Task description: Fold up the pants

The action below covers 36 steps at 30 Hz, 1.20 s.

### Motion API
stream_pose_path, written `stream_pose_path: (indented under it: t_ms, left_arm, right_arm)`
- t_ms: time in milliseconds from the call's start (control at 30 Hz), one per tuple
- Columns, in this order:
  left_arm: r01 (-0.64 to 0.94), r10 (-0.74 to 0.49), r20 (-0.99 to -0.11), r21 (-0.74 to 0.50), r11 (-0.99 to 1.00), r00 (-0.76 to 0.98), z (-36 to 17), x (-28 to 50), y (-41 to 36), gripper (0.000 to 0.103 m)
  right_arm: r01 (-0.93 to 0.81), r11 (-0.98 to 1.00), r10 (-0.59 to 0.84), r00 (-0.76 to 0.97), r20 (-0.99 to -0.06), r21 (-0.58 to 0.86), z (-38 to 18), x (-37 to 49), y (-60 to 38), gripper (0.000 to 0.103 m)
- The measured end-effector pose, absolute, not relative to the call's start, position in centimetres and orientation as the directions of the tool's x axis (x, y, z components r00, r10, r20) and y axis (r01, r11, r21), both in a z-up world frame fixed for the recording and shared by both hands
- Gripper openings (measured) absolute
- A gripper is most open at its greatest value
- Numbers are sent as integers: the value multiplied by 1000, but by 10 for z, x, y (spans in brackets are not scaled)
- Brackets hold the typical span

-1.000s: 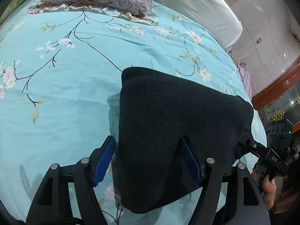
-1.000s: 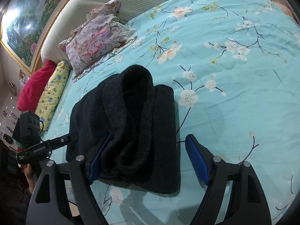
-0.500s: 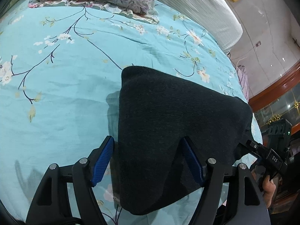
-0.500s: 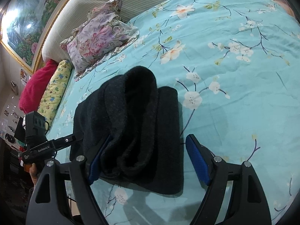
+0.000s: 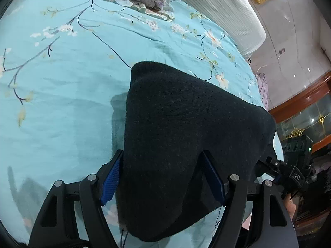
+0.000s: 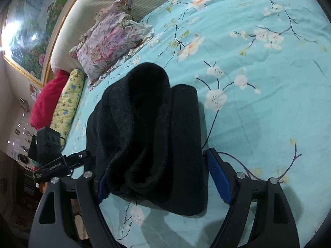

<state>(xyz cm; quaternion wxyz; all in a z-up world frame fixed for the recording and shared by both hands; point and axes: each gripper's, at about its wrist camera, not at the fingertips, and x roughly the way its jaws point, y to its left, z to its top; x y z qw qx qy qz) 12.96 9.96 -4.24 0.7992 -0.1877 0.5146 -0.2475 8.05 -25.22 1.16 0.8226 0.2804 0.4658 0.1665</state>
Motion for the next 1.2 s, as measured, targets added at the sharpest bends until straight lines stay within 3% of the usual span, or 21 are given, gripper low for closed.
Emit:
stream_pose_path:
  t_ms: [233,533,867,1200]
  left_arm:
    - [208,-606,-708,-572,793,363,-43,127,98,52]
    - [245,-581,-705,-528,813,407,-27,116,94,37]
    - [269,-553,-700,-485,832,451,-3,100,97,32]
    - [207,-418,-726,-366,907,546,25,74,122,31]
  right_arm:
    - [-57,807,527,519,-673,588,18,80,-243,69]
    - [-85,832,503,534,-680,548,28,74,-235,59]
    - [-115,843,496,544,-676,526,46,63,-224,54]
    - [-197,815,558,522,-645,545,58,61,-190,53]
